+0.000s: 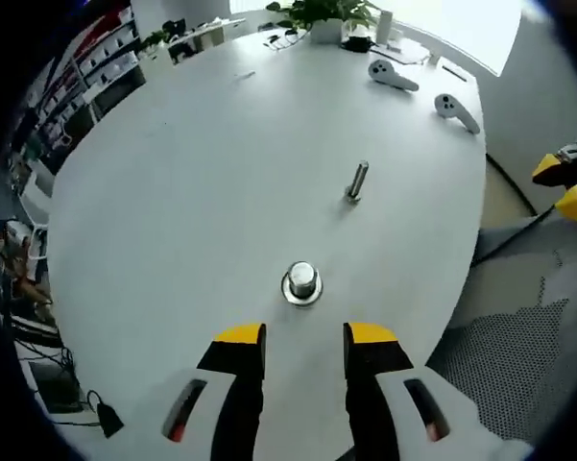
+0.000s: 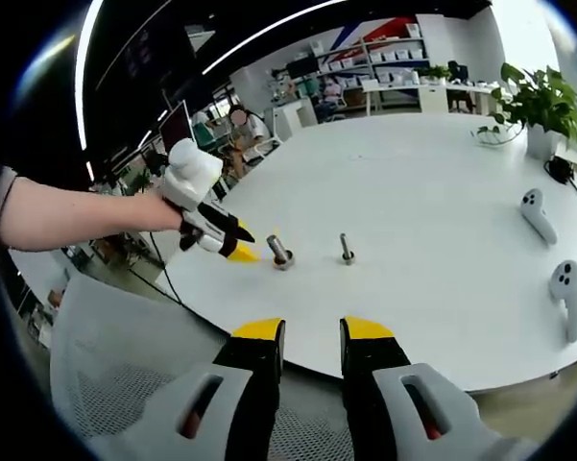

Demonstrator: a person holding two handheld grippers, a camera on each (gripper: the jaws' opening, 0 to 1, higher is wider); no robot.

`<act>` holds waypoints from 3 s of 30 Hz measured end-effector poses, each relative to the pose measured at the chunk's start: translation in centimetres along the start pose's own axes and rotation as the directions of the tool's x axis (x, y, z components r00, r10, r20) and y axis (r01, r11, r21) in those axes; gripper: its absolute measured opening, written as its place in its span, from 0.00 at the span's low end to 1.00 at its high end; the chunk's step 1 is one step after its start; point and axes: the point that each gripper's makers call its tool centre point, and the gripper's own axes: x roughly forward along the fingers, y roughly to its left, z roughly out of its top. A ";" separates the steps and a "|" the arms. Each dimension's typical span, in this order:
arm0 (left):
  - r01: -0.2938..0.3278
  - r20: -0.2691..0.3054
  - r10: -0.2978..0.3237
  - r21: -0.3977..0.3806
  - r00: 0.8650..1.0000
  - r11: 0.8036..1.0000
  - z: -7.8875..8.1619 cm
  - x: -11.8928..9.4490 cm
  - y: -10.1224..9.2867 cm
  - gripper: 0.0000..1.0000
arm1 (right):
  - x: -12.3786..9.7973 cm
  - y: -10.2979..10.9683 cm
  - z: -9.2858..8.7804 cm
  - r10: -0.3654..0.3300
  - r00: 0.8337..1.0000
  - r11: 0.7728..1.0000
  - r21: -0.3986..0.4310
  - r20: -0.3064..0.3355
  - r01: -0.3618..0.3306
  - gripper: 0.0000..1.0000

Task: Place the washer onto the threaded stud by aligning its center hole with the stud, sliding it down to the base, and recovering from edge contact or off-axis alignment until the washer reaches the visible bottom stop.

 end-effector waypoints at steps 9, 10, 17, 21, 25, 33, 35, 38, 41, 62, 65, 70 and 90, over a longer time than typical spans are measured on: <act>-0.031 0.168 0.054 -0.138 0.984 0.990 -1.2 -4.4 0.5 0.31 | 0.0 0.0 -0.1 0.015 1.000 1.000 -0.008 -0.006 -0.015 0.25; -0.032 0.181 0.059 -0.151 0.982 0.988 -1.6 -5.0 0.4 0.31 | 0.1 0.1 -0.1 0.016 1.000 1.000 -0.027 -0.016 -0.016 0.25; -0.053 0.300 0.126 -0.241 0.946 0.969 -3.7 -9.5 1.2 0.33 | 0.1 0.2 -0.4 0.021 0.999 0.999 -0.028 -0.031 -0.021 0.25; -0.054 0.339 0.153 -0.285 0.928 0.957 -5.0 -12.1 1.4 0.34 | 0.1 0.0 -0.4 0.014 0.999 1.000 -0.024 -0.030 -0.014 0.25; -0.059 0.354 0.169 -0.302 0.920 0.951 -6.0 -13.6 1.5 0.35 | 0.1 0.0 -0.5 0.010 0.999 1.000 -0.029 -0.035 -0.011 0.25; -0.067 0.393 0.183 -0.292 0.901 0.954 -8.4 -15.9 0.6 0.35 | 0.1 -0.1 -0.7 0.006 0.999 1.000 -0.029 -0.047 -0.008 0.25; -0.084 0.397 0.198 -0.287 0.896 0.954 -9.0 -15.8 0.8 0.35 | 0.1 0.0 -0.7 0.007 0.999 1.000 -0.029 -0.046 -0.009 0.25; -0.067 0.421 0.198 -0.306 0.885 0.950 -9.5 -15.7 0.9 0.35 | 0.2 0.1 -1.0 0.003 0.998 0.999 -0.036 -0.070 -0.006 0.25; -0.020 0.456 0.188 -0.348 0.870 0.937 -9.5 -15.6 0.8 0.36 | 0.1 0.1 -0.7 -0.005 0.998 0.999 -0.052 -0.056 0.002 0.26; 0.050 0.545 0.103 -0.259 0.832 0.964 -6.5 -15.4 -3.0 0.34 | -1.6 -3.1 0.7 -0.231 0.972 0.972 0.050 0.039 0.229 0.26; 0.059 0.550 0.095 -0.255 0.830 0.965 -6.5 -15.3 -3.2 0.34 | -1.4 -3.0 0.3 -0.232 0.973 0.973 0.013 0.013 0.232 0.26; 0.061 0.589 0.085 -0.224 0.803 0.973 -5.8 -15.8 -3.6 0.35 | -1.4 -3.1 0.0 -0.232 0.973 0.973 -0.006 0.011 0.232 0.26; 0.087 0.597 0.062 -0.218 0.800 0.972 -5.5 -15.7 -4.2 0.33 | -1.6 -3.4 -0.6 -0.243 0.970 0.970 0.011 -0.019 0.243 0.25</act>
